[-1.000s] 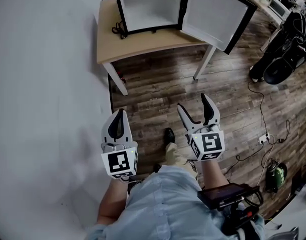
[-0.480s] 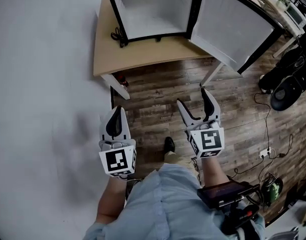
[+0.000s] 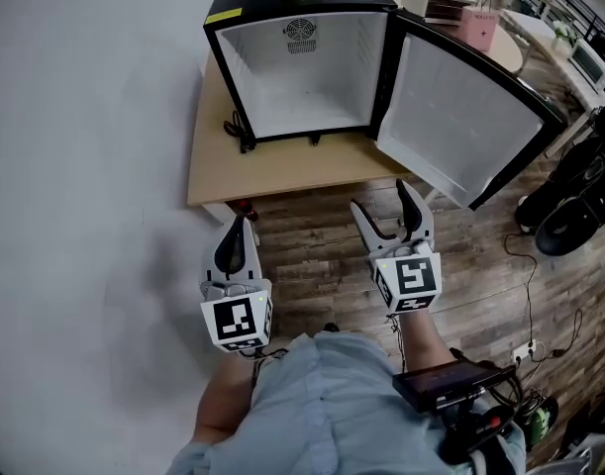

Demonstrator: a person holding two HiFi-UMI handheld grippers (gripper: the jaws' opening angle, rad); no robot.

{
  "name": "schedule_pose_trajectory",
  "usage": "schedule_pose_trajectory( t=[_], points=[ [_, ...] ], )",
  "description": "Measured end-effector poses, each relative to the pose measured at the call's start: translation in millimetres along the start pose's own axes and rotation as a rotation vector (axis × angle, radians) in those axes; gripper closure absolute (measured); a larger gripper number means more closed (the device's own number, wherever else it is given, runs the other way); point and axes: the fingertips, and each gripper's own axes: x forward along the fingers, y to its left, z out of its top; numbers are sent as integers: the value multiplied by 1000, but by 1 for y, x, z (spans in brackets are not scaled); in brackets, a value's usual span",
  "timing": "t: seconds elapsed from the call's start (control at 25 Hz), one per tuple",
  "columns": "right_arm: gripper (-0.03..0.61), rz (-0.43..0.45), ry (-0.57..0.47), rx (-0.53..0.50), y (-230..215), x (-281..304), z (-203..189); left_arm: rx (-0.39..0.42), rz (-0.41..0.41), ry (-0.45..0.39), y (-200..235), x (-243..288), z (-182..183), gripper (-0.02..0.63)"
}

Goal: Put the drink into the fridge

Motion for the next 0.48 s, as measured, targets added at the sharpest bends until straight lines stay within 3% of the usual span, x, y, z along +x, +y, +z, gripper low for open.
schedule_pose_trajectory(
  t=[0.28,0.48],
  points=[
    [236,23,-3,5,-10,39,3,3,53,16,24,24,-1,604],
    [236,18,33,13,-9,75,-14,-4,68,45,54,52,-21,604]
  ],
)
